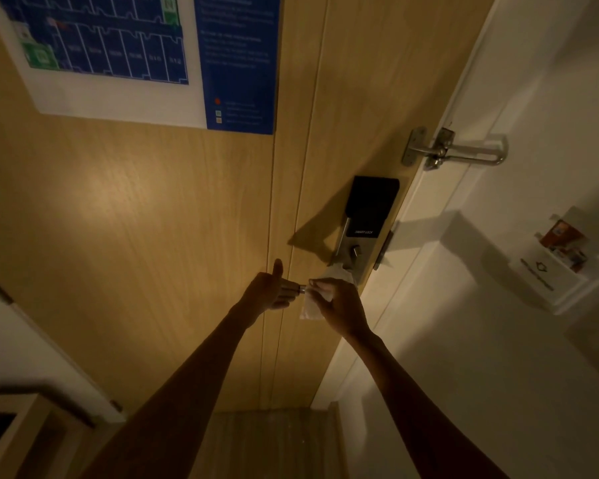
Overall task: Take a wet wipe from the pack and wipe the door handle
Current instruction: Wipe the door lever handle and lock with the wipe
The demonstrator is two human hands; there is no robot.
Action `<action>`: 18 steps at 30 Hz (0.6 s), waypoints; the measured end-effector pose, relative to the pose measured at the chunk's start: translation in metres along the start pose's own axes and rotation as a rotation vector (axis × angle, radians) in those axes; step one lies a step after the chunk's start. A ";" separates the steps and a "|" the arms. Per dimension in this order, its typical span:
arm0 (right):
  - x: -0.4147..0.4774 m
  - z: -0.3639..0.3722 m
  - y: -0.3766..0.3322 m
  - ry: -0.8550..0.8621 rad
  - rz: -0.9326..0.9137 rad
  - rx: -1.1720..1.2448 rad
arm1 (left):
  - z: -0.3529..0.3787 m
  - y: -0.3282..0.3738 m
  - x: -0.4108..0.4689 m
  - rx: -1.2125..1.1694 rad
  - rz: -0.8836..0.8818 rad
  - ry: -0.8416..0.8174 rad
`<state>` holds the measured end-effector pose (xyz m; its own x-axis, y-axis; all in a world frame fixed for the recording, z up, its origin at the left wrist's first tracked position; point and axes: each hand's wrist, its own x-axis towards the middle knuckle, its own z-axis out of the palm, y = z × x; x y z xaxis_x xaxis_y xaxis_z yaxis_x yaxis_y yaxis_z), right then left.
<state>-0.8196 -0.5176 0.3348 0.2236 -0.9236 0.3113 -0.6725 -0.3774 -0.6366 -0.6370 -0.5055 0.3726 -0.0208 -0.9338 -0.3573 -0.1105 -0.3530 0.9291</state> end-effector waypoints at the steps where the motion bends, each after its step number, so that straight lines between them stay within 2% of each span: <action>1: 0.001 0.001 0.000 0.011 -0.008 -0.021 | 0.000 0.001 -0.001 -0.013 -0.012 -0.010; 5: 0.005 0.001 -0.002 0.019 -0.066 -0.102 | 0.001 0.005 -0.001 -0.046 -0.050 -0.017; 9: 0.006 0.000 0.001 0.003 -0.129 -0.142 | 0.003 0.006 -0.003 -0.023 -0.014 0.009; 18: 0.003 -0.009 0.008 0.037 -0.138 -0.174 | 0.004 0.005 -0.001 0.004 0.032 0.028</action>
<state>-0.8302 -0.5227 0.3368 0.2980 -0.8601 0.4141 -0.7497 -0.4794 -0.4561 -0.6419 -0.5058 0.3772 0.0037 -0.9458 -0.3248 -0.1143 -0.3231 0.9394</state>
